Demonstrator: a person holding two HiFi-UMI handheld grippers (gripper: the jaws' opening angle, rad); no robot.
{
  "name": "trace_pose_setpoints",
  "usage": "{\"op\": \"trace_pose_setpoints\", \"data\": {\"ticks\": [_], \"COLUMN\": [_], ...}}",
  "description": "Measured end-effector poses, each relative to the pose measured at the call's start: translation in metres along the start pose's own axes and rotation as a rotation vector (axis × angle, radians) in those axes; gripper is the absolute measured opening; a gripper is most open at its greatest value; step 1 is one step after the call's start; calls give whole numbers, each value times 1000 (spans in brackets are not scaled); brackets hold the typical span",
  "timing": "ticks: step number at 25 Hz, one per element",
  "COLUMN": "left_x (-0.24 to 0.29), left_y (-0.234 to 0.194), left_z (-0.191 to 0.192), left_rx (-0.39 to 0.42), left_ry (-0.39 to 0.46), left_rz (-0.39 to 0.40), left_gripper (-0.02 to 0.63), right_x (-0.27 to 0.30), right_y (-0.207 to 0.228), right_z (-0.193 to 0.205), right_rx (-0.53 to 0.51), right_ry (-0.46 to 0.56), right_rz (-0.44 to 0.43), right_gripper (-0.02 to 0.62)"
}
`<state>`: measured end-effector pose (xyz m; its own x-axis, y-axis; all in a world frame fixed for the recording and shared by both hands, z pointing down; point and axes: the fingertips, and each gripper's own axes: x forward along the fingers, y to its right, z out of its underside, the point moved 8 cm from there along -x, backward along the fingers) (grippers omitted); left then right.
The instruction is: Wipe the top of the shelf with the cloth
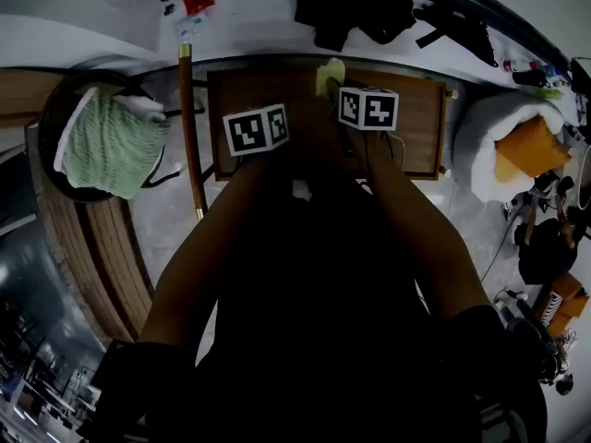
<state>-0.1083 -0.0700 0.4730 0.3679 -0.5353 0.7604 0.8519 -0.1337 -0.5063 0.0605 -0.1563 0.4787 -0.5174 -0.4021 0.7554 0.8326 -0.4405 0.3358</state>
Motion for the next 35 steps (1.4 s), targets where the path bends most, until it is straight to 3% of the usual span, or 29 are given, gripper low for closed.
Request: {"op": "trace_pose_setpoints", "data": {"ticks": [7, 14, 18, 29, 35], "left_x": [-58, -100, -108, -106, -90], "left_y": [-62, -90, -92, -93, -86], "left_z": [2, -3, 2, 10, 10], "left_rx": [-42, -72, -115, -63, -85], "left_ry": [31, 69, 66, 39, 33], "left_rz": [-56, -19, 16, -3, -8], "left_gripper": [12, 12, 12, 12, 12], "right_x": [67, 124, 142, 155, 143], "right_y": [-110, -182, -198, -202, -174], "right_z": [16, 41, 47, 45, 48], "right_rx": [-59, -160, -184, -390, -384], "right_ry": [-74, -169, -196, -236, -238], "right_rz": [-224, -356, -363, -326, -273], "right_gripper": [49, 49, 49, 49, 49]}}
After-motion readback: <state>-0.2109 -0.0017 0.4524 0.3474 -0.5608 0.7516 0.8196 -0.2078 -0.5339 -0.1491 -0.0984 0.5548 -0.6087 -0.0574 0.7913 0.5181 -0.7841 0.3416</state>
